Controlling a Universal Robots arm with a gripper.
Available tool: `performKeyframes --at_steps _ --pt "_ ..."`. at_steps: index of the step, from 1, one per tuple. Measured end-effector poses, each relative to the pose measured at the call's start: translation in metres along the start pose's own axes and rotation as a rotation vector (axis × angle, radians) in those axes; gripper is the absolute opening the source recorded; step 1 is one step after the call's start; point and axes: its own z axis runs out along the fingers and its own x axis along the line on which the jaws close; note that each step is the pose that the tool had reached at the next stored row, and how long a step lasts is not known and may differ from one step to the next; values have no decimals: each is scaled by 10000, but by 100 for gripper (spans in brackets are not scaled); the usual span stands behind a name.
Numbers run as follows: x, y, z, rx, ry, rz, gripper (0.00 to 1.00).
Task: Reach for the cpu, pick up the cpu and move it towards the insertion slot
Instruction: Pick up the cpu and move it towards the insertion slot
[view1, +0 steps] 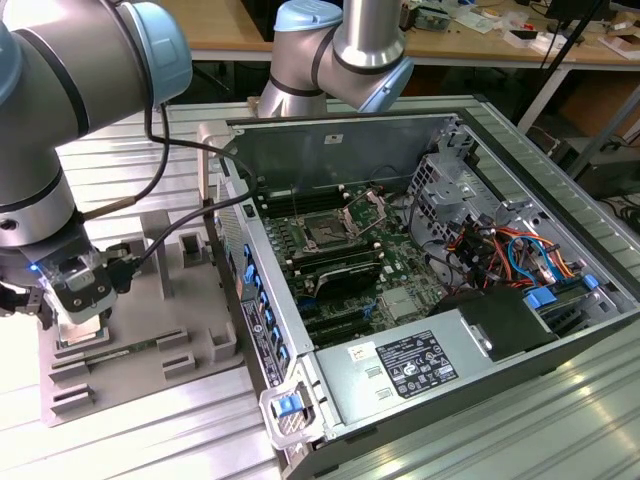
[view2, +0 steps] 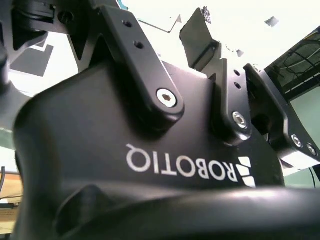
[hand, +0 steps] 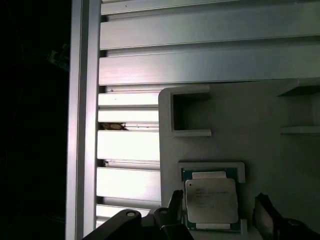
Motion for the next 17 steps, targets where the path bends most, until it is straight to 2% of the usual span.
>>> performKeyframes --at_steps 10,17 --pt "15 0 7 0 0 0 66" --pt "24 -2 38 1 1 0 66"
